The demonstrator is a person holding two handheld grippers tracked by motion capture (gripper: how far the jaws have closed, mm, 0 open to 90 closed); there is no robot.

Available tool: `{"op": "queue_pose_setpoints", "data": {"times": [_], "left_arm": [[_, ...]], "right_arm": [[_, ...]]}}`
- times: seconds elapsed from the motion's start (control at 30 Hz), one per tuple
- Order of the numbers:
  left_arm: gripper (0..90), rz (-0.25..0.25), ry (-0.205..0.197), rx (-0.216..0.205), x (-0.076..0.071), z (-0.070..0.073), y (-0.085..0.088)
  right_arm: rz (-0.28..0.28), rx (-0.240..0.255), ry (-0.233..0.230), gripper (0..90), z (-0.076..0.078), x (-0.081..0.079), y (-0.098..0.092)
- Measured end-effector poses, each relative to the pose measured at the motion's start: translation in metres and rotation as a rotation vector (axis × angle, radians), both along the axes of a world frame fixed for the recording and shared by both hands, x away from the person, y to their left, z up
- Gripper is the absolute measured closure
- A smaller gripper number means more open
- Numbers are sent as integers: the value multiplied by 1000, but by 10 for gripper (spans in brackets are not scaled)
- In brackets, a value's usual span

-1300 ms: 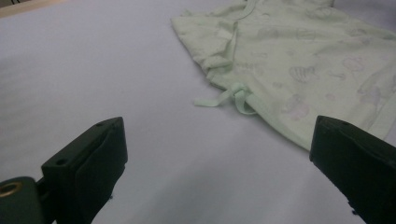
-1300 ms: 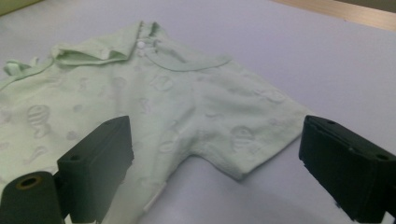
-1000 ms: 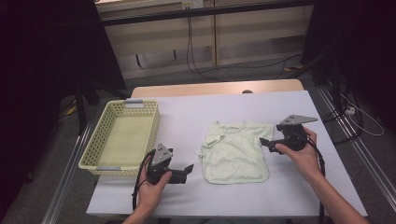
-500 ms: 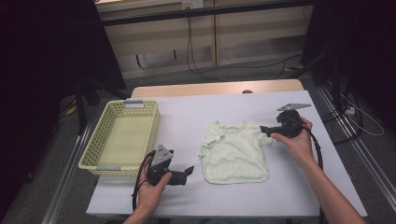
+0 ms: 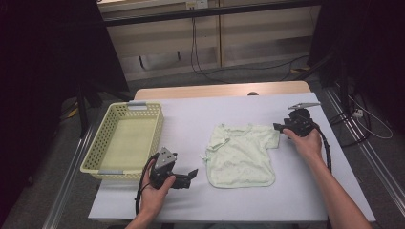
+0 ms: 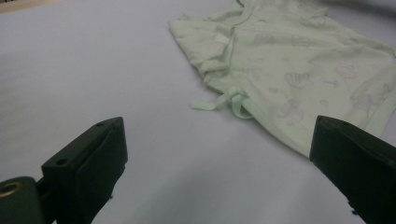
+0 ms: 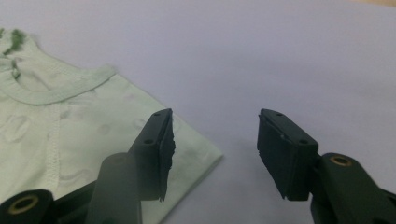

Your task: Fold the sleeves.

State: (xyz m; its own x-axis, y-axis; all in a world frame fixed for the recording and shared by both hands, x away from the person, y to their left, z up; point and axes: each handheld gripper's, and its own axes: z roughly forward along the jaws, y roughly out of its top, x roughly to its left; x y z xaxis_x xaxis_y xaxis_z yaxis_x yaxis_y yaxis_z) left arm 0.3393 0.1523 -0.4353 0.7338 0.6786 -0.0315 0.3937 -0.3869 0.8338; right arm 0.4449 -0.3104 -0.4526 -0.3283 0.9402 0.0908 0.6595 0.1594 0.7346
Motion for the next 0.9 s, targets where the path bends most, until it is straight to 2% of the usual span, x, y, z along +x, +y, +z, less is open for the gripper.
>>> {"op": "queue_pose_setpoints", "data": {"times": [0.07,0.13,0.2,0.47,0.63,0.87,0.9], "left_arm": [[45,3,-5,5,0,0,0],[45,2,-8,6,-1,1,0],[45,0,-12,4,-1,1,0],[45,1,-8,-2,-1,1,2],[45,4,1,-15,0,2,4],[45,4,-4,-16,0,2,6],[45,3,-3,-15,0,2,6]], "right_arm": [[2,6,4,546,0,0,-1],[-1,31,0,567,-1,1,-3],[-2,30,16,604,-3,2,-3],[13,8,46,675,-7,2,-2],[16,-19,42,695,-8,1,1],[53,-23,43,874,-8,0,7],[50,-26,43,877,-8,0,8]]}}
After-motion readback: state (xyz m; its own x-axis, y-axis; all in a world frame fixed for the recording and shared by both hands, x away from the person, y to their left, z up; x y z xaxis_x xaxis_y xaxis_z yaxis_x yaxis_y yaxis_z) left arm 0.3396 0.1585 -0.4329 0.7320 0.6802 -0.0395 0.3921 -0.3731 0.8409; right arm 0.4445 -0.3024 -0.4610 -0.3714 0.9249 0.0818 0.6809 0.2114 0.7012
